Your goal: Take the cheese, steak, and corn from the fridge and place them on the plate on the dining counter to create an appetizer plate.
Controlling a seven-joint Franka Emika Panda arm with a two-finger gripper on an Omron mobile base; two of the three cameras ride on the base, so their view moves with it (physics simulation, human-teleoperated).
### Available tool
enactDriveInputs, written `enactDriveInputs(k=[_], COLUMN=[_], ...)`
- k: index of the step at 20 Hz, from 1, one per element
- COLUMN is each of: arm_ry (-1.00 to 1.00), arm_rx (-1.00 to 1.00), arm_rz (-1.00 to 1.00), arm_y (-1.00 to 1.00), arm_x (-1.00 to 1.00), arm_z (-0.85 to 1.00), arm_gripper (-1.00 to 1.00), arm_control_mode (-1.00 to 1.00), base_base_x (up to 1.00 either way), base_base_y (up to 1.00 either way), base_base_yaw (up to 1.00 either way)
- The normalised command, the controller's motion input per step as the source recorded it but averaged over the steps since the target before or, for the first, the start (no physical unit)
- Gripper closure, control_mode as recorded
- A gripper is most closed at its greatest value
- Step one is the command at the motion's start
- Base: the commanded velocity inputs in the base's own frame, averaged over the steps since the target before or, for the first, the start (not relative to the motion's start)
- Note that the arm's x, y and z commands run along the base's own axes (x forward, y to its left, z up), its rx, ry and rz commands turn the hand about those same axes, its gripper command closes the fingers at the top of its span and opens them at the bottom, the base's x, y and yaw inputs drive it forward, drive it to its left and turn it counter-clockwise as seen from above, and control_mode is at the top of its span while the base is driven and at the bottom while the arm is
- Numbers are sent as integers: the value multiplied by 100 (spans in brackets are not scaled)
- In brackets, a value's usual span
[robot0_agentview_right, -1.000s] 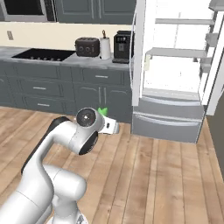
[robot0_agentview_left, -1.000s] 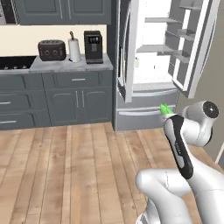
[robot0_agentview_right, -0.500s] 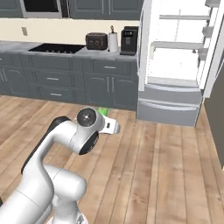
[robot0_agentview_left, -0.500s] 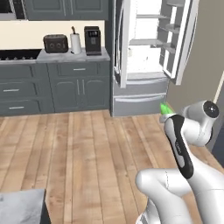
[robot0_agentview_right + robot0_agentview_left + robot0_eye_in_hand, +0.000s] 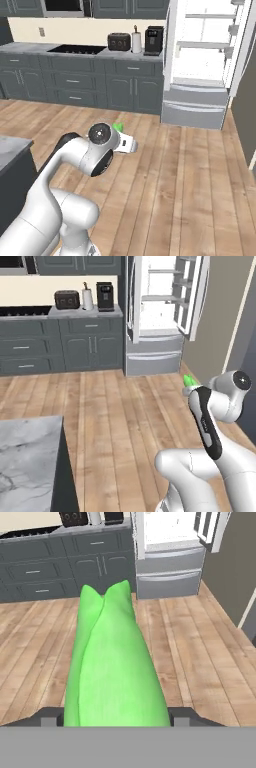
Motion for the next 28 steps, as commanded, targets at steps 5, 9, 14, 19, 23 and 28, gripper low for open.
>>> enactDriveInputs(k=[5, 9, 14, 19, 23, 28], arm_ry=[0, 0, 0, 0, 0, 0], arm_rx=[0, 0, 0, 0, 0, 0], arm_rz=[0, 0, 0, 0, 0, 0], arm_y=[0, 0, 0, 0, 0, 0], arm_x=[0, 0, 0, 0, 0, 0], arm_z=[0, 0, 0, 0, 0, 0], arm_gripper=[100, 100, 100, 100, 100, 100], arm_control_mode=[100, 100, 100, 100, 100, 100], base_base_x=[-100, -100, -100, -100, -100, -100], base_base_y=[21, 3, 12, 16, 22, 50], base_base_yaw=[0, 0, 0, 0, 0, 0])
